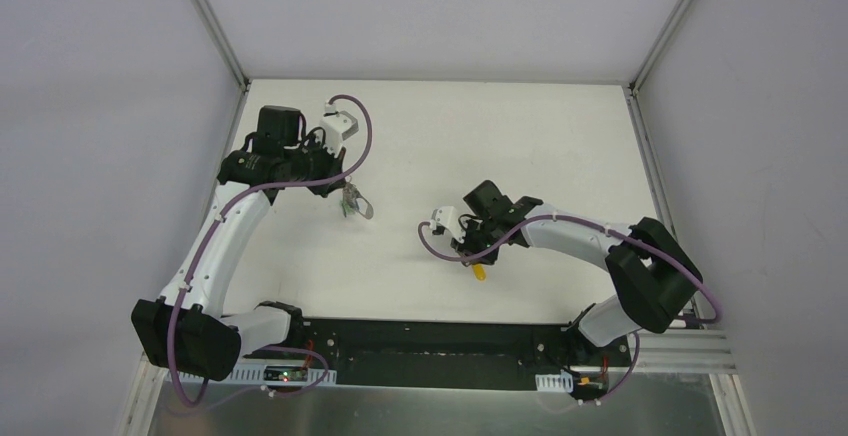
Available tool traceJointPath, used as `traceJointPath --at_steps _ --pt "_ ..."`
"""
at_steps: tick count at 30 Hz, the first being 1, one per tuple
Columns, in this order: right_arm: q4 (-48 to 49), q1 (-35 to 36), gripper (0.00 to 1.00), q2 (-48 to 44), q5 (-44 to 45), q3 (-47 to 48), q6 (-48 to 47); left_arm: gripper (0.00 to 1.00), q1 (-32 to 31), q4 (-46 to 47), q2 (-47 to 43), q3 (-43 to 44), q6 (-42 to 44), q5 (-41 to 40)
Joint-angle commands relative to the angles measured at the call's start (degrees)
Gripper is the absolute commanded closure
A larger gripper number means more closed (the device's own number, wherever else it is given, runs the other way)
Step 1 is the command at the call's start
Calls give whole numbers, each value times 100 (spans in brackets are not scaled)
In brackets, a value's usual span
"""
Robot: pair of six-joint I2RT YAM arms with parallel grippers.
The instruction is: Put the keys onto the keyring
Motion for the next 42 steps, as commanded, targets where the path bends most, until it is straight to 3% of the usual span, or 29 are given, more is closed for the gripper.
traceJointPath --at_steps 1,12,18,27,35,42 --pt "45 30 90 19 47 -40 -54 100 -84 -94 -146 171 142 160" --pt "-54 33 100 -130 -39 -7 -68 100 -88 -118 -148 169 184 153" --pt "-125 24 100 -324 -139 67 -2 100 -88 -14 -235 64 250 261" --pt "-304 -202 100 -880 -728 514 269 100 -180 19 -389 55 534 1252" --pt "-940 -585 100 -1129 -1917 1716 308 100 -882 -404 -319 636 695 1567" --pt "-1119 -765 100 -1244 -2562 2329 421 100 -1743 -450 -225 1108 558 991"
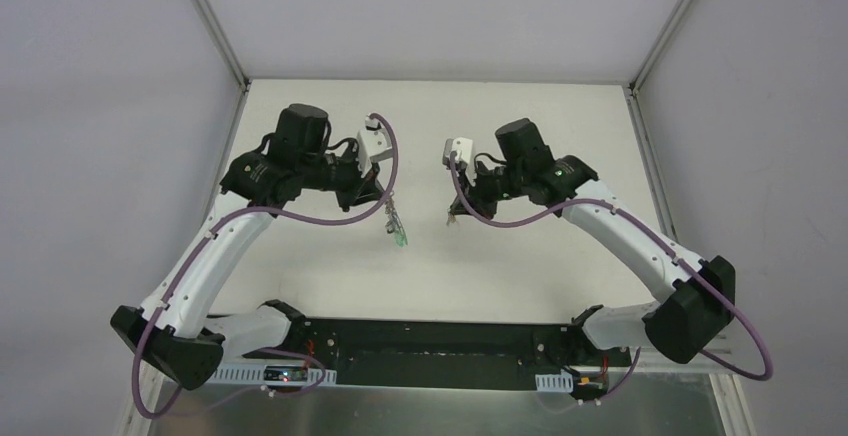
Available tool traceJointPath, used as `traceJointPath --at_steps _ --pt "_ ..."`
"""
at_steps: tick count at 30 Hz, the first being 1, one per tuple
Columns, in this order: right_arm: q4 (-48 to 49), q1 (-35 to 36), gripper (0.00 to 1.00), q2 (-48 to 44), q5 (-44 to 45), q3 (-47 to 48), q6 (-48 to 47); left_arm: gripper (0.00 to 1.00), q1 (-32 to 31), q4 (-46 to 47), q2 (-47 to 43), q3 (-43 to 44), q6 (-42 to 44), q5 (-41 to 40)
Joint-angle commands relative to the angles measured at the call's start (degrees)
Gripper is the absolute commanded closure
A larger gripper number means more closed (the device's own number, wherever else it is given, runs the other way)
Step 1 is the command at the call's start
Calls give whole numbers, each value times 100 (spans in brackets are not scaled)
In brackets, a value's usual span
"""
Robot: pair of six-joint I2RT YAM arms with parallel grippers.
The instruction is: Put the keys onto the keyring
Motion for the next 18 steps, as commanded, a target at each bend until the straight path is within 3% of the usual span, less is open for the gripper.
traceJointPath --at_steps 1,11,18 --pt "-321 -81 100 -236 -716 375 76 100 -444 -129 45 526 17 -152" --pt "359 -607 100 -516 -2115 210 964 100 -959 514 -181 265 -557 -418" --pt "869 -677 100 -382 -2507 387 1876 100 -1110 624 -107 306 -984 -547"
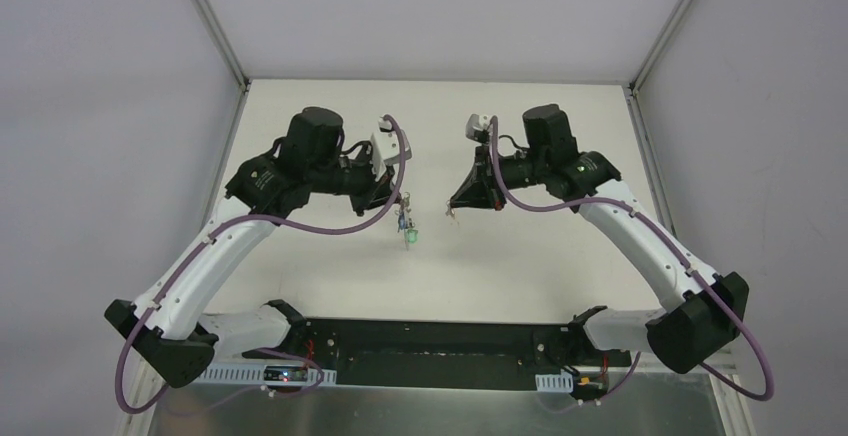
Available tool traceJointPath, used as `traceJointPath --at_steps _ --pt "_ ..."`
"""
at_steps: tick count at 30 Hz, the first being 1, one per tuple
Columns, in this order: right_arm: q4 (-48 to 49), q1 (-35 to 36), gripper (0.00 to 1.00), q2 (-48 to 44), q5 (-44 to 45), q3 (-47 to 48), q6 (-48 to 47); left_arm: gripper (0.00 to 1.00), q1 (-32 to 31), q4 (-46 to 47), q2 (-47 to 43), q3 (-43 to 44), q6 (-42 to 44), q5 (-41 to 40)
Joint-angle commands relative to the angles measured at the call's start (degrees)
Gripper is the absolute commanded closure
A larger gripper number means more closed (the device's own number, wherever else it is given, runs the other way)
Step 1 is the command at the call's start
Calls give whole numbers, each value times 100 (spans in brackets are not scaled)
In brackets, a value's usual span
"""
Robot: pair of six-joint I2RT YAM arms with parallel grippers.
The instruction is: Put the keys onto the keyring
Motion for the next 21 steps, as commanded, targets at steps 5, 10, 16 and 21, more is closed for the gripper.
traceJointPath --at_steps 5,10,16,21 --pt "322 -27 100 280 -708 639 960 100 -310 286 53 64 -490 -342" --pt "446 -12 100 427 -923 781 1214 100 -409 209 143 212 -653 -520" --pt "778 -32 100 362 -983 552 1351 100 -474 140 251 329 -898 -669" --pt "855 -206 100 222 -896 306 1339 100 -477 315 122 153 -969 -822"
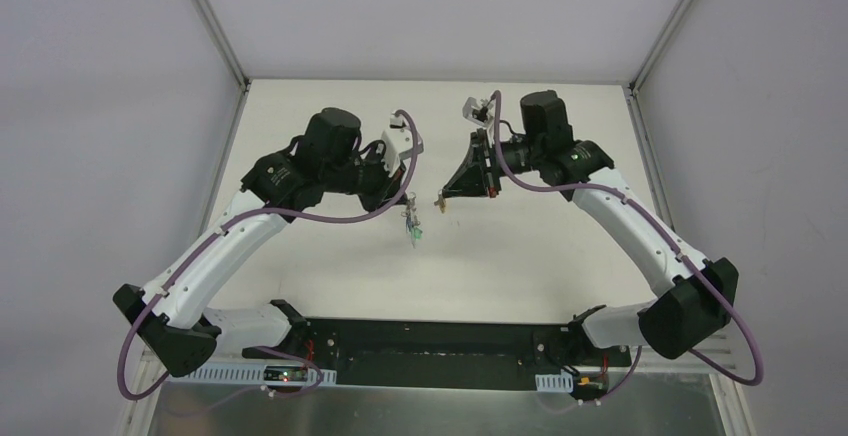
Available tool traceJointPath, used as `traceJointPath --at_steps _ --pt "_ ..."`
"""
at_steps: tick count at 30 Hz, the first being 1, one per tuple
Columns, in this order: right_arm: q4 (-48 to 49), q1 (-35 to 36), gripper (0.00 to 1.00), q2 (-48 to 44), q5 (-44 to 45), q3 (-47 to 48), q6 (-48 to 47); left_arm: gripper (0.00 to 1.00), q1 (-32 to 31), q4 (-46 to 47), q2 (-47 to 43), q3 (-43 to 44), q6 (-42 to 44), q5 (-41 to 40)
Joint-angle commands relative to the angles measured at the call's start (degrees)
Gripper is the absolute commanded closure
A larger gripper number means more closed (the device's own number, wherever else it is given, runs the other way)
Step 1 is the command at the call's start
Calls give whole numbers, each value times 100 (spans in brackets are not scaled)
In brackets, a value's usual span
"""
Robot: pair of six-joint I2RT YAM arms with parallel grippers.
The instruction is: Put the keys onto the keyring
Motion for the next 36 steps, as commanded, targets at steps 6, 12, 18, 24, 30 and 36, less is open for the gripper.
traceJointPath --at_steps 6,12,18,24,30,36 --pt "253 -328 100 -391 -120 -273 155 100 -75 385 -110 121 -331 -129" --pt "565 -327 100 -310 -131 -364 544 100 -75 825 -86 -83 -690 -568" --pt "681 -323 100 -225 -160 -253 870 100 -75 981 -156 -281 -901 -828" --pt "667 -130 100 -106 -317 -239 798 100 -90 1100 -222 -444 -800 -525" --pt "645 149 100 224 -191 -55 770 100 -109 1139 -291 -620 -706 -447" --pt "664 315 100 540 22 121 855 100 -131 1089 -347 -717 -523 -279"
